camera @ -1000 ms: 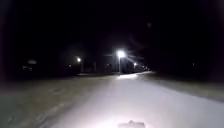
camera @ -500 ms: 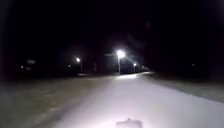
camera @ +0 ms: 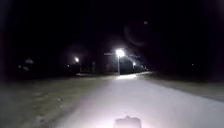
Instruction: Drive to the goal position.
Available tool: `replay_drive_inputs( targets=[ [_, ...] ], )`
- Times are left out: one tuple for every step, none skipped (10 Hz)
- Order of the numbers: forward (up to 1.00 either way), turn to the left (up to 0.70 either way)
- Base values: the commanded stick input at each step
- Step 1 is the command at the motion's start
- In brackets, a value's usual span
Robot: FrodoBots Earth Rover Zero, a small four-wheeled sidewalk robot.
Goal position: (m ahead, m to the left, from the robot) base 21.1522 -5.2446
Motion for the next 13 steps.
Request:
replay_drive_inputs(
  targets=[
    [0.7,0.0],
    [0.7,0.0],
    [0.7,0.0],
    [0.7,0.0],
    [0.7,0.0],
    [0.7,0.0],
    [0.7,0.0],
    [0.7,0.0],
    [0.7,0.0],
    [0.7,0.0],
    [0.7,0.0],
    [0.7,0.0],
    [0.7,0.0]
  ],
)
